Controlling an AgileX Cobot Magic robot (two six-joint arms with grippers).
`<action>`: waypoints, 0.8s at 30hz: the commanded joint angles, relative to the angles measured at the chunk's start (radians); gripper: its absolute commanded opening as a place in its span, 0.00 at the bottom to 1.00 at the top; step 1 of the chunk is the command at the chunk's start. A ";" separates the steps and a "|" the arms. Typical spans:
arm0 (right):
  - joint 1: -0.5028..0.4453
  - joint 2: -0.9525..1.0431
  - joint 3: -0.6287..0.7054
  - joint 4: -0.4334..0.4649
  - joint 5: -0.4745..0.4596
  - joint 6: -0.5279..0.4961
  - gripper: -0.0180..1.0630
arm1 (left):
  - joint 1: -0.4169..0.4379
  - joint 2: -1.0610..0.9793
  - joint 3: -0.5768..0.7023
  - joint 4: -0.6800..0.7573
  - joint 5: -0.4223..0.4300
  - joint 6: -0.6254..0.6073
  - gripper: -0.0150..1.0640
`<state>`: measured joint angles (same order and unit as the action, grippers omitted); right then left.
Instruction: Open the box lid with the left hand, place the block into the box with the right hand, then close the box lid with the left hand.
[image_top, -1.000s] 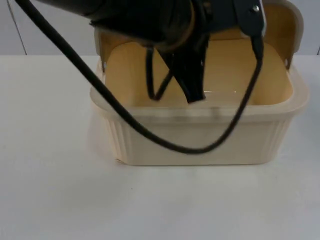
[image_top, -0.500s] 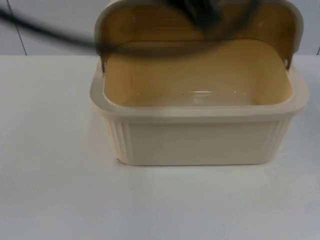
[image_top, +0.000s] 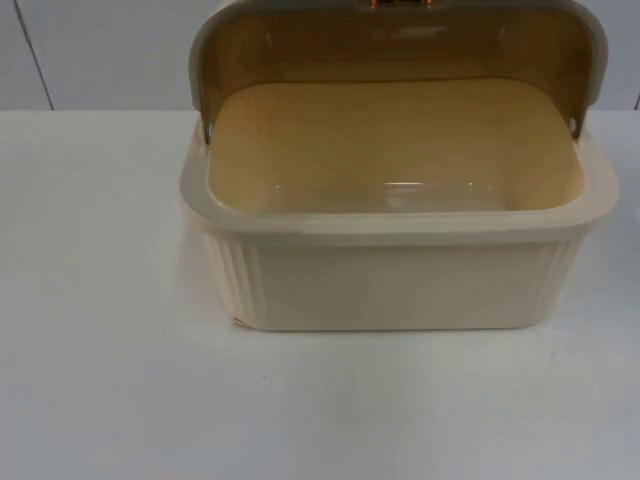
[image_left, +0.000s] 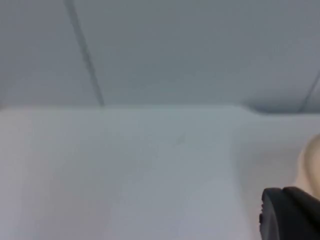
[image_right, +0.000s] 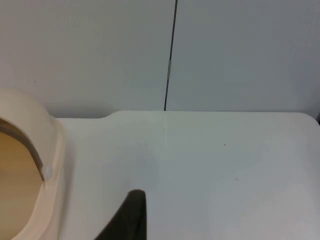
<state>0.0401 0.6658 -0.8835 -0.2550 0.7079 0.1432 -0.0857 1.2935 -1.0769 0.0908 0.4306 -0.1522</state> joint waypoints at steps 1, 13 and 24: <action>0.004 -0.001 -0.005 0.002 -0.018 0.005 0.99 | 0.003 -0.021 0.036 0.038 -0.038 -0.058 0.01; 0.004 -0.001 -0.005 0.024 -0.020 0.006 0.99 | -0.066 -0.084 0.046 0.037 -0.105 -0.063 0.08; 0.004 -0.001 -0.005 0.024 -0.025 0.006 0.99 | -0.083 -0.107 0.046 0.034 -0.067 -0.066 0.98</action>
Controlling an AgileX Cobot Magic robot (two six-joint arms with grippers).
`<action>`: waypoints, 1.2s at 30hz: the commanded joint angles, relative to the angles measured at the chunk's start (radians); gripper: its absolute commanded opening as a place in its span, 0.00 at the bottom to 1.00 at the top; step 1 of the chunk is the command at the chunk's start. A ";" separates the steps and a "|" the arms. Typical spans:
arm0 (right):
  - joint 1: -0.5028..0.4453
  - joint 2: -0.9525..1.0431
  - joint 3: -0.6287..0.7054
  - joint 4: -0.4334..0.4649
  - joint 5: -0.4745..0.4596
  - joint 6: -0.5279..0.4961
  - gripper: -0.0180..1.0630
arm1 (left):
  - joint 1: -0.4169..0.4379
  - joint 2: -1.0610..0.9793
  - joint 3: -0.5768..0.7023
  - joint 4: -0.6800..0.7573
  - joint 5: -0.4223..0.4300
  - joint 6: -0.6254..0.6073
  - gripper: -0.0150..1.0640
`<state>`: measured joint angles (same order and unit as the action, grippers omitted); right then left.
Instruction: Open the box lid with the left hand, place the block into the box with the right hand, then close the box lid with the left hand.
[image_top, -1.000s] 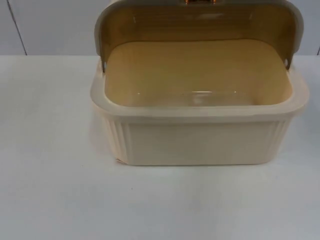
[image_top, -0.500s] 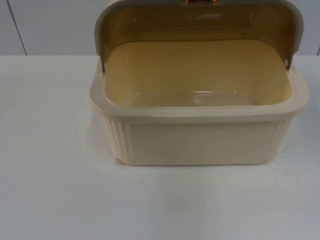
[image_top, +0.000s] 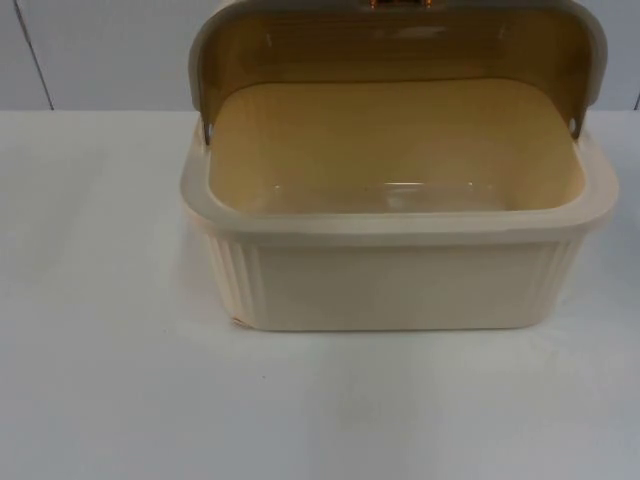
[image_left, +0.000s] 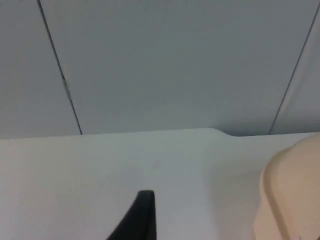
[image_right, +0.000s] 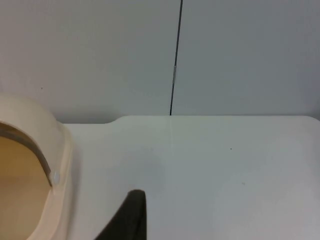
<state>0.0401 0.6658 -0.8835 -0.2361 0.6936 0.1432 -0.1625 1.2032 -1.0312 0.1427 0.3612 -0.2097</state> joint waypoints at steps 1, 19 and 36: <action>0.004 -0.001 -0.005 0.006 -0.009 0.006 0.99 | -0.006 -0.028 0.000 -0.021 0.005 -0.009 0.98; 0.004 0.153 -0.005 0.085 0.027 -0.001 0.99 | -0.006 -0.162 0.000 0.025 0.119 -0.006 0.98; 0.004 0.551 0.127 0.200 -0.139 -0.031 0.99 | -0.006 -0.162 0.000 0.025 0.117 -0.006 0.98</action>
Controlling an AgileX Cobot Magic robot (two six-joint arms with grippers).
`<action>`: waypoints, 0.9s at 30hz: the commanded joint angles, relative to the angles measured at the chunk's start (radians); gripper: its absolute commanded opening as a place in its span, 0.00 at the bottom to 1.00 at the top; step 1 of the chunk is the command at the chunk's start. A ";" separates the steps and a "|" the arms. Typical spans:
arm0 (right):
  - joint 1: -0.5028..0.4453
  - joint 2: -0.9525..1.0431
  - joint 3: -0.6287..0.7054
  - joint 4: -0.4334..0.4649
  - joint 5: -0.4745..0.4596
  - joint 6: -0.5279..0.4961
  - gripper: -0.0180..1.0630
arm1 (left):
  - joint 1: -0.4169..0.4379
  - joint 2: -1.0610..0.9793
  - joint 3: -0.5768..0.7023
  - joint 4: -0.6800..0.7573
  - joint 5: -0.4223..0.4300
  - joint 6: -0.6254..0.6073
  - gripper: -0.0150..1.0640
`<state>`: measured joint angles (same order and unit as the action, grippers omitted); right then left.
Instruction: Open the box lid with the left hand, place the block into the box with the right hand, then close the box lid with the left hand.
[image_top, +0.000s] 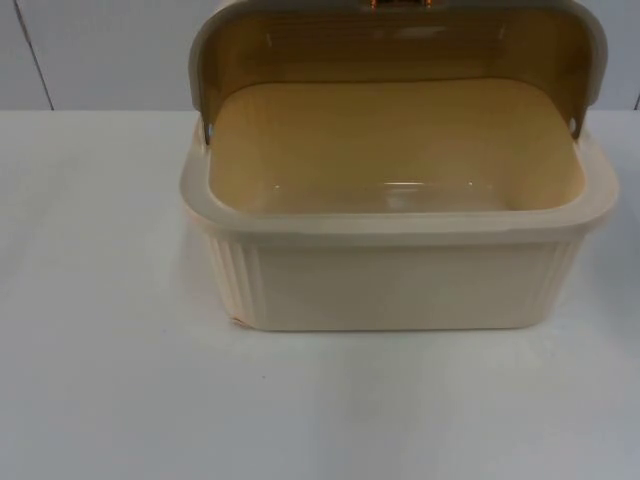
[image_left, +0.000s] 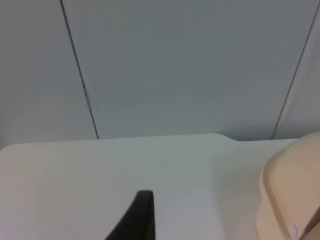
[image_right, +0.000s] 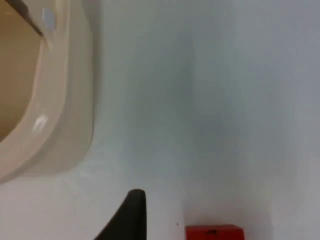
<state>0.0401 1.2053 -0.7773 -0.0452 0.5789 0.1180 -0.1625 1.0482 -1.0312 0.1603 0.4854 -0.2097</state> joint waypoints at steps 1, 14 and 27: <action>0.004 0.024 0.055 0.023 -0.053 -0.006 0.99 | -0.006 -0.007 0.000 0.007 -0.005 -0.006 0.98; 0.004 0.152 0.217 0.031 -0.237 -0.001 0.99 | -0.006 -0.007 0.000 0.007 -0.005 -0.006 0.98; 0.004 0.455 0.217 0.031 -0.341 0.006 0.99 | -0.006 -0.007 0.000 0.011 -0.005 -0.006 0.98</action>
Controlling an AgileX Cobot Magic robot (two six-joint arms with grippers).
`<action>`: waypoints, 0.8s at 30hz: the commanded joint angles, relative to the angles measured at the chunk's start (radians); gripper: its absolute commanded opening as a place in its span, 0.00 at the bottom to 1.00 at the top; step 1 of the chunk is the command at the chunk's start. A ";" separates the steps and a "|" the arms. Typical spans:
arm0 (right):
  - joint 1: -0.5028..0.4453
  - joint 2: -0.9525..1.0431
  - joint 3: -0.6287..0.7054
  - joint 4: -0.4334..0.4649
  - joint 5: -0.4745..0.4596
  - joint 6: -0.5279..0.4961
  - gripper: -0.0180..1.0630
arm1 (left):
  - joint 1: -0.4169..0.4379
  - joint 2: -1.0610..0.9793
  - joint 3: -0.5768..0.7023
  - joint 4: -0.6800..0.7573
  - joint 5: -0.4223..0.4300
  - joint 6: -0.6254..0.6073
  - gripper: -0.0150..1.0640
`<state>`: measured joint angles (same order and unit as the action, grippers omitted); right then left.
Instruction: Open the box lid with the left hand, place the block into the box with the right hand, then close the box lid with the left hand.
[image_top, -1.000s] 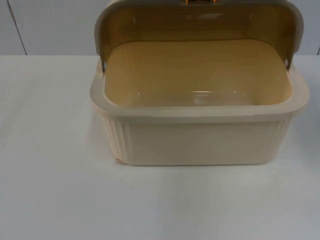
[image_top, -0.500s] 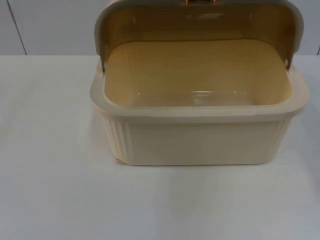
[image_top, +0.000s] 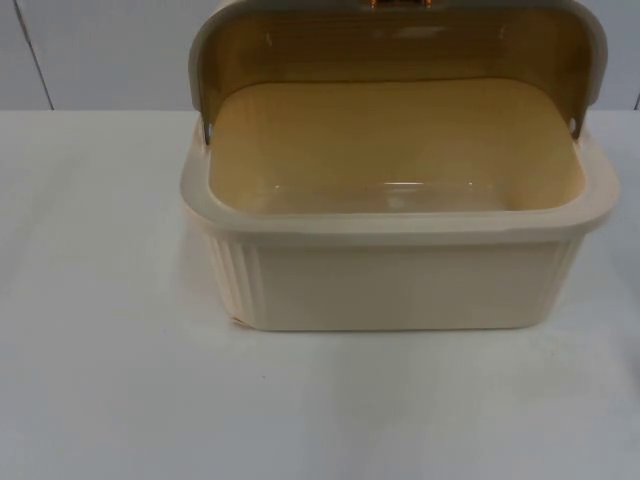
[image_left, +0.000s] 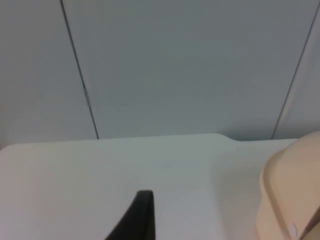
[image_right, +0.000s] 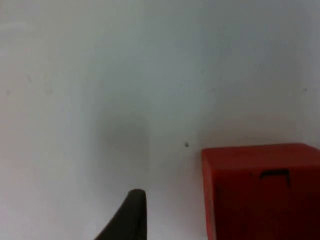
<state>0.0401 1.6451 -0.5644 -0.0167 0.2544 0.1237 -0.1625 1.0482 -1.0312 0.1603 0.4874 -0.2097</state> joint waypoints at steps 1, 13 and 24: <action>0.004 0.036 0.004 0.002 -0.018 0.000 0.99 | -0.006 -0.007 0.000 0.011 -0.005 -0.006 0.98; 0.004 0.063 0.001 0.001 -0.006 0.050 0.02 | -0.006 -0.007 0.000 0.051 -0.005 -0.006 0.98; 0.004 -0.104 -0.052 -0.006 0.114 0.002 0.05 | -0.006 -0.007 0.000 0.051 -0.005 -0.006 0.98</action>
<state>0.0401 1.5798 -0.5987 -0.0167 0.3378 0.1528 -0.1625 1.0482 -1.0312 0.2048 0.4874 -0.2097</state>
